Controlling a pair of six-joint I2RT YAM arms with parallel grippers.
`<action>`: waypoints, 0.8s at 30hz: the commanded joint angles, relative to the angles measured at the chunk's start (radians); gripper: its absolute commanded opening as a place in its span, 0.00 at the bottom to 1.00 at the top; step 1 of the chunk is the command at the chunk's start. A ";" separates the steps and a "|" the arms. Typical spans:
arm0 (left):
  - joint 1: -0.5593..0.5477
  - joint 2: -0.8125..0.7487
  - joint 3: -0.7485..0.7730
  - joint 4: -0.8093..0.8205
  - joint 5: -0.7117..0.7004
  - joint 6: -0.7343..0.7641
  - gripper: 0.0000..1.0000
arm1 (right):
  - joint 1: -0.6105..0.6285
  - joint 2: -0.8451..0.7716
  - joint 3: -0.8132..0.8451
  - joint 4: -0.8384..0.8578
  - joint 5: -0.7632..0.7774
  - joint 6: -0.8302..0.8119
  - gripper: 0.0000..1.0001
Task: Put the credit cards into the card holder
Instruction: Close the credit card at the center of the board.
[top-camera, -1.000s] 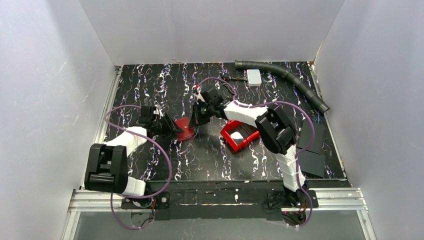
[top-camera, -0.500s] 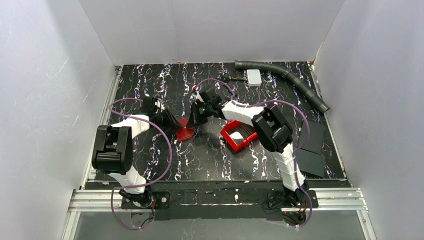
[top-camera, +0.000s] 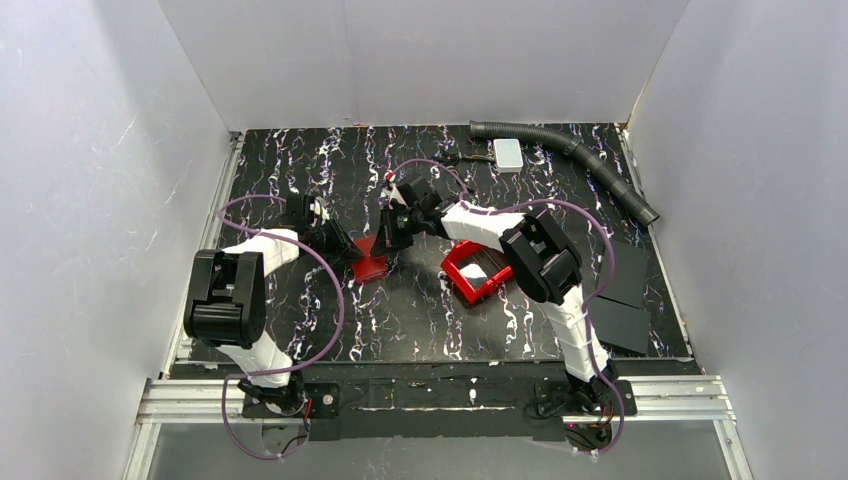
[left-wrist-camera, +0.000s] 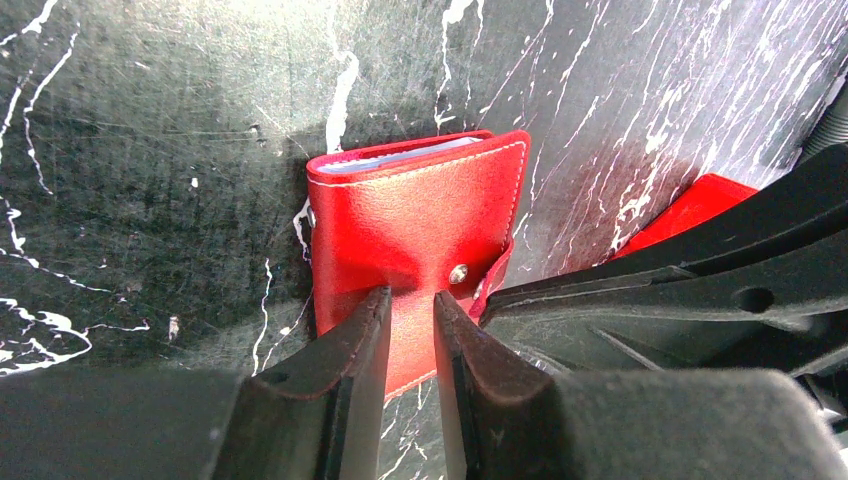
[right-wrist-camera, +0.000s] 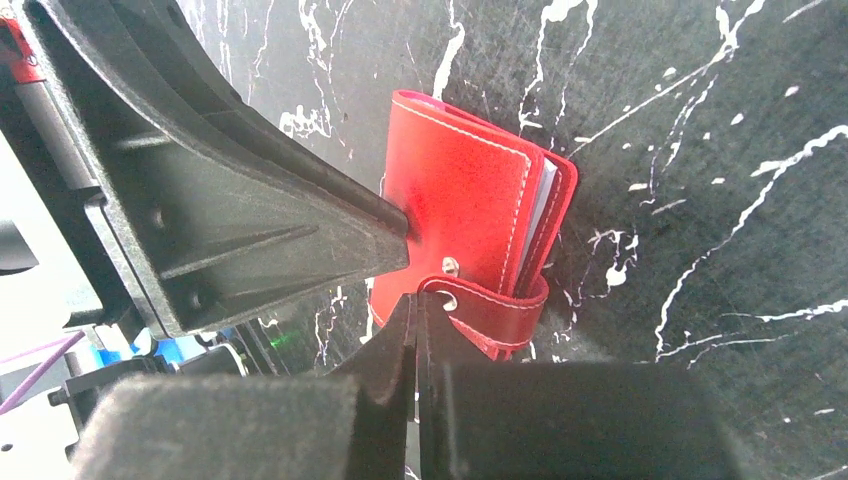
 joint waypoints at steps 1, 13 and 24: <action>0.000 0.007 -0.015 -0.050 -0.034 0.028 0.22 | 0.006 0.033 0.055 0.036 -0.016 0.002 0.01; -0.002 0.010 -0.020 -0.042 -0.031 0.026 0.20 | 0.006 0.057 0.077 0.042 -0.056 -0.013 0.01; -0.002 0.003 -0.031 -0.041 -0.036 0.030 0.19 | 0.004 0.092 0.097 0.096 -0.071 0.031 0.01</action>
